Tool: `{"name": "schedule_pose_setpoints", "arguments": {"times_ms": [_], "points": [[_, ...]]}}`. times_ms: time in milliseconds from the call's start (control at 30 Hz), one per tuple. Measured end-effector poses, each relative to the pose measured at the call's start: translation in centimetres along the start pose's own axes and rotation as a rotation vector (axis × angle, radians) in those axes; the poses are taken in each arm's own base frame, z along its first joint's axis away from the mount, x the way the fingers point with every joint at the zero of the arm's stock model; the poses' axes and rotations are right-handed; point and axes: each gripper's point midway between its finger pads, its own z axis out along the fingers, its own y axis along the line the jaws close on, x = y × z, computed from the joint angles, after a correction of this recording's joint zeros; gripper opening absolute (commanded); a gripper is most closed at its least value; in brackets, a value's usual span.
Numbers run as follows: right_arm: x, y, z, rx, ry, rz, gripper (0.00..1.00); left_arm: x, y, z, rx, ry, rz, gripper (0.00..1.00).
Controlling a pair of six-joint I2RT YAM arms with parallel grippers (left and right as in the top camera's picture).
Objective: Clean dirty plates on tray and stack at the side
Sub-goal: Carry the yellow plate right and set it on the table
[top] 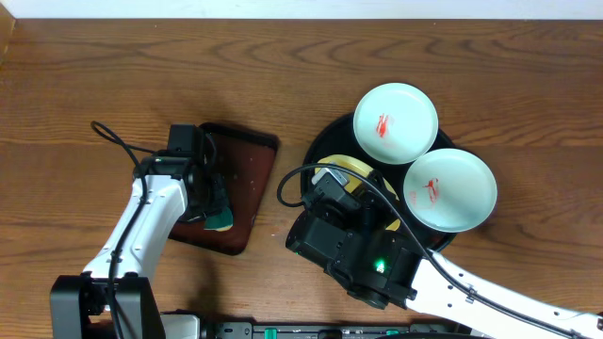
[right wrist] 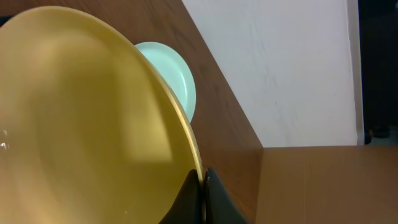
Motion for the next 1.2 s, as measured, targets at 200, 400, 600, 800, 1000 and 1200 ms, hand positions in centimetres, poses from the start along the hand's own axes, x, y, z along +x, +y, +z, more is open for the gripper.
{"name": "schedule_pose_setpoints", "arguments": {"times_ms": [200, 400, 600, 800, 1000, 1200], "points": [[0.1, 0.1, 0.0, -0.006, 0.003, 0.057, 0.01, 0.0, 0.0, 0.0, 0.000, 0.000, 0.000, 0.09], [2.0, -0.5, 2.0, -0.028, 0.101, 0.298, 0.01, 0.0, 0.0, 0.0, 0.000, 0.000, 0.001, 0.09], [7.2, -5.2, 5.7, -0.079, 0.302, 0.762, 0.01, 0.0, 0.0, 0.0, 0.000, 0.000, 0.000, 0.09], [15.6, -12.8, 7.0, -0.066, 0.417, 1.268, 0.01, 0.0, 0.0, 0.0, 0.000, 0.000, 0.000, 0.09], [26.5, -16.8, 7.0, 0.068, 0.569, 1.610, 0.01, 0.0, 0.0, 0.0, 0.000, 0.000, 0.000, 0.09], [34.8, -16.4, 8.7, 0.145, 0.748, 1.815, 0.01, 0.0, 0.0, 0.0, 0.000, 0.000, 0.000, 0.09]]}}
